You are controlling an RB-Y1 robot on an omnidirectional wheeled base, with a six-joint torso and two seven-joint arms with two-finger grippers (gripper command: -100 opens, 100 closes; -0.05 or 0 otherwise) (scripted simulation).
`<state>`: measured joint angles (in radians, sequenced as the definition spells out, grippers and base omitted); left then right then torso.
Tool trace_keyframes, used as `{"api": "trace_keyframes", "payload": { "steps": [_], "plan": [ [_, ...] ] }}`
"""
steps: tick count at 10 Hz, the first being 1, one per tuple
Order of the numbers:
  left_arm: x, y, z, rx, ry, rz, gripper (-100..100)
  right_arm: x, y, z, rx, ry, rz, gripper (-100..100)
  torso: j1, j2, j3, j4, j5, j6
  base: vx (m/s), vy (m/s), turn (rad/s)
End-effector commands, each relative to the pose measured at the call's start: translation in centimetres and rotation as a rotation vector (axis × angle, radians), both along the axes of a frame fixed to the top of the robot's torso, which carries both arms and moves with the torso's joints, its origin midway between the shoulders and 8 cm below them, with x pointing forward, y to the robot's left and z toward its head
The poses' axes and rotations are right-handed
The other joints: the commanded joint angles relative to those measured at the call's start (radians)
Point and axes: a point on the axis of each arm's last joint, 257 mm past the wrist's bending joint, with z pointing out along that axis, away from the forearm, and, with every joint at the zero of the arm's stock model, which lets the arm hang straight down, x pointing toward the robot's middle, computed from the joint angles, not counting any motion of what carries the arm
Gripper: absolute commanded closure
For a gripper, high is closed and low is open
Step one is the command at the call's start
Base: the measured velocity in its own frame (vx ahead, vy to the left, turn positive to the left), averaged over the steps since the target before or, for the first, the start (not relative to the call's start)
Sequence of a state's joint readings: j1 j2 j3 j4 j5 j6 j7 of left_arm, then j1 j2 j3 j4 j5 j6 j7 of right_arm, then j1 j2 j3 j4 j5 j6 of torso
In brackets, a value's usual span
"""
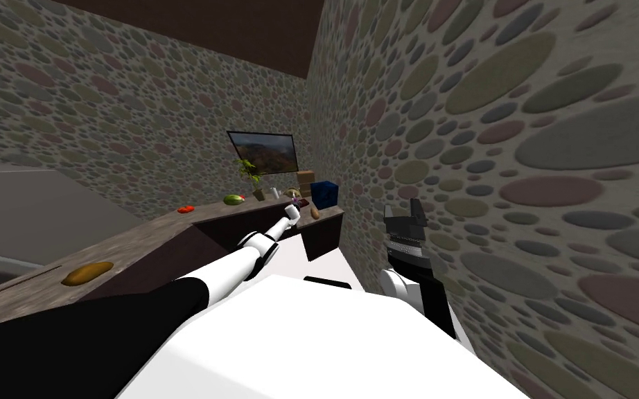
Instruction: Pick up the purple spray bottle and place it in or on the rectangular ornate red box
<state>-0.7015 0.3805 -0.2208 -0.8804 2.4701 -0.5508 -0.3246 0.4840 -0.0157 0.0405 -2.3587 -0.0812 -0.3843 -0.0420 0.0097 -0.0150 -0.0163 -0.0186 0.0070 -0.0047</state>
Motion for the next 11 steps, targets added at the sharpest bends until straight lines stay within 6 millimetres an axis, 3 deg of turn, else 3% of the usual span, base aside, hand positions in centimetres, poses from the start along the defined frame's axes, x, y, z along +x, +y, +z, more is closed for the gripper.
{"api": "trace_keyframes", "payload": {
  "steps": [1, 2, 5, 9, 10, 11],
  "plan": [
    [0.4, 1.5, 0.8, 0.001, -0.008, 0.013, 100, 0.0, 0.0, 0.0, 0.0, 0.0, 0.0, 0, 0.0, 0.0, 0.0, 0.0, 0.0, 0.0, 0.163, 0.037, -0.037],
    [0.6, 2.9, 2.0, 0.0, -0.019, 0.029, 100, 0.0, 0.0, 0.0, 0.0, 0.0, 0.0, 0, -0.001, 0.001, 0.0, 0.0, 0.0, 0.0, 0.185, 0.024, -0.059],
    [0.7, 4.2, 3.1, -0.003, -0.028, 0.047, 100, 0.0, 0.0, 0.0, 0.0, 0.0, 0.0, 0, -0.003, 0.001, 0.0, 0.0, -0.001, 0.0, 0.157, 0.02, -0.023],
    [0.2, 8.7, 5.3, -0.025, -0.039, 0.137, 100, 0.0, 0.0, 0.0, 0.0, 0.0, 0.0, 0, -0.004, -0.002, -0.001, 0.0, -0.001, -0.002, 0.223, 0.016, -0.018],
    [0.3, 8.0, 5.1, -0.019, -0.041, 0.119, 100, 0.0, 0.0, 0.0, 0.0, 0.0, 0.0, 0, -0.003, -0.003, -0.002, -0.001, -0.001, -0.002, 0.109, 0.017, 0.006],
    [0.3, 8.2, 5.3, -0.019, -0.043, 0.122, -100, 0.0, 0.0, 0.0, 0.0, 0.0, 0.0, 0, -0.004, 0.003, 0.001, -0.001, 0.0, -0.002, 0.021, 0.004, 0.0]
  ]
}}
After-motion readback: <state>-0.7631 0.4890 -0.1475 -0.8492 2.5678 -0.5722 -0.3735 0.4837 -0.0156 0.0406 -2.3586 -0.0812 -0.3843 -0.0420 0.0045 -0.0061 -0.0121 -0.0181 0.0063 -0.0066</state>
